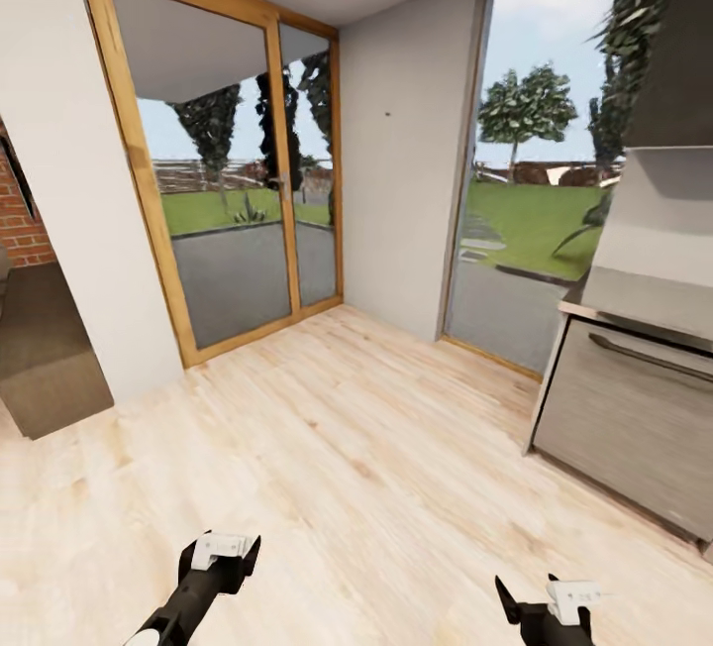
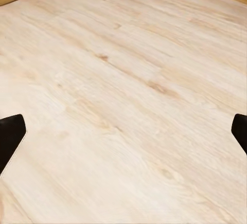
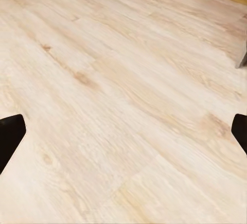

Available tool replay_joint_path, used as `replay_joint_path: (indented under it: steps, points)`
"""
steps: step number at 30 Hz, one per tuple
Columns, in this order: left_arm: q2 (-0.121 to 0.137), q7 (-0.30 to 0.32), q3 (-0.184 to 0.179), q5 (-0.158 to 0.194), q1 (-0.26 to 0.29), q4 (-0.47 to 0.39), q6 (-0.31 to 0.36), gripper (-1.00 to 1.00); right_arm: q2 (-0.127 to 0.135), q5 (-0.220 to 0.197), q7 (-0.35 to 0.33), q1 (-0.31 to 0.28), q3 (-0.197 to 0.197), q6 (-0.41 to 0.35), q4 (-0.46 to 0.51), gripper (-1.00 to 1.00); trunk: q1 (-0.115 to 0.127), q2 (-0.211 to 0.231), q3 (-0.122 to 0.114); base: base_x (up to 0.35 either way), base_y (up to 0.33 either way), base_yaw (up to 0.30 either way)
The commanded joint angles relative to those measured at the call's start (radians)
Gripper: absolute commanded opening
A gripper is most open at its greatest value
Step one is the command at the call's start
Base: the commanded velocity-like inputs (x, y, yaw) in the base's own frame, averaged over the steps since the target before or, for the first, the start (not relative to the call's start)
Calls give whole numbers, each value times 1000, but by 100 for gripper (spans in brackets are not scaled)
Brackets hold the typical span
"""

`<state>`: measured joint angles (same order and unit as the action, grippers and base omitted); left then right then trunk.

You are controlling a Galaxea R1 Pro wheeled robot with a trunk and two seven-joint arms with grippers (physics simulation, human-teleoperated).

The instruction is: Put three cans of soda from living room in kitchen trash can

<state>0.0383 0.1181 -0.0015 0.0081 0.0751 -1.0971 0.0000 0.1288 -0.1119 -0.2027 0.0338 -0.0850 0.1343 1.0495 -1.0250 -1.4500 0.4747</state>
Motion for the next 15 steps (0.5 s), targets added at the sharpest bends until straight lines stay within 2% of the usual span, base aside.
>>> replay_joint_path:
  steps: [1,3,8,15]
  points:
    - [0,0,0,0,0,1,0,100,0,0,0,0,3,0,-1,100,0,0,0,324,0,245]
    - [0,0,0,0,0,2,0,100,0,0,0,0,9,0,-2,100,0,0,0,324,0,213]
    - [0,0,0,2,0,3,0,100,1,1,0,0,20,-1,-9,100,0,0,0,324,0,46]
    - [0,0,0,2,-1,3,0,100,0,78,29,0,21,1,-15,100,0,0,0,323,0,14]
